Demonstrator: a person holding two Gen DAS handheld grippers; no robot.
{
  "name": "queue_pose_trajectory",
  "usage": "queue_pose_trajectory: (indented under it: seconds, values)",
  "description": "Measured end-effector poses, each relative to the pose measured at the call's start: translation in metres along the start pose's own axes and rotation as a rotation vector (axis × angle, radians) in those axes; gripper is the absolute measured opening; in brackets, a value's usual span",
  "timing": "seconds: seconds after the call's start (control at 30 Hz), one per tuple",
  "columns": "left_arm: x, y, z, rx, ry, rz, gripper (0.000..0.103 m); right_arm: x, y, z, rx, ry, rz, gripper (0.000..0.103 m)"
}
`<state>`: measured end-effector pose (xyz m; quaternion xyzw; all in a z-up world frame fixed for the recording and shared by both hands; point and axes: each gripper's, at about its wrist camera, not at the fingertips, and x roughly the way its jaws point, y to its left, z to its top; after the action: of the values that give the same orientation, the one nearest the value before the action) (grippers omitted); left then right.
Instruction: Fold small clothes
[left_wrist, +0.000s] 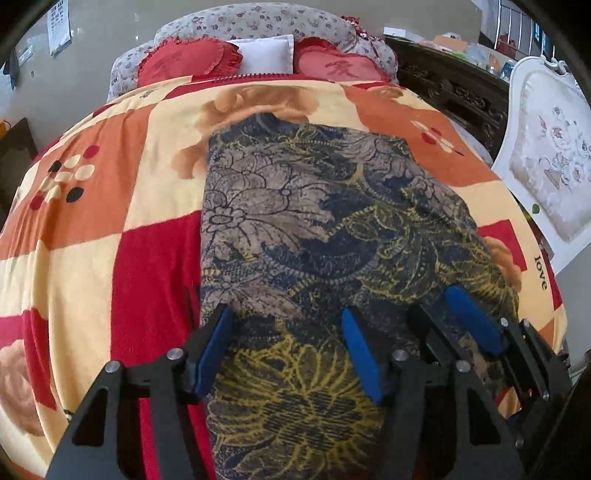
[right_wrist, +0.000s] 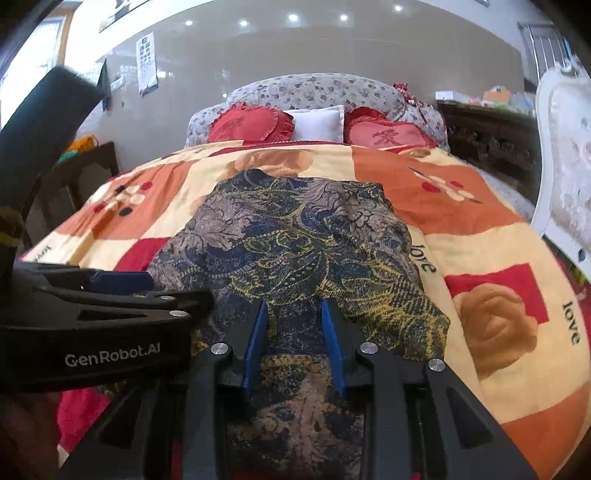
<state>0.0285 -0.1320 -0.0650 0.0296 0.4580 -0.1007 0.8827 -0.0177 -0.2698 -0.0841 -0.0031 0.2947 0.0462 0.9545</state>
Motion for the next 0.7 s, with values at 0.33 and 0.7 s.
queue_pose_trajectory:
  seconds: [0.33, 0.7]
  values:
    - [0.001, 0.001, -0.001, -0.001, 0.0, 0.0, 0.065, -0.017, 0.009, -0.004, -0.116, 0.063, -0.026, 0.042]
    - [-0.039, 0.07, 0.01, -0.11, -0.176, -0.151, 0.075, -0.029, -0.003, -0.02, -0.088, 0.066, 0.005, 0.046]
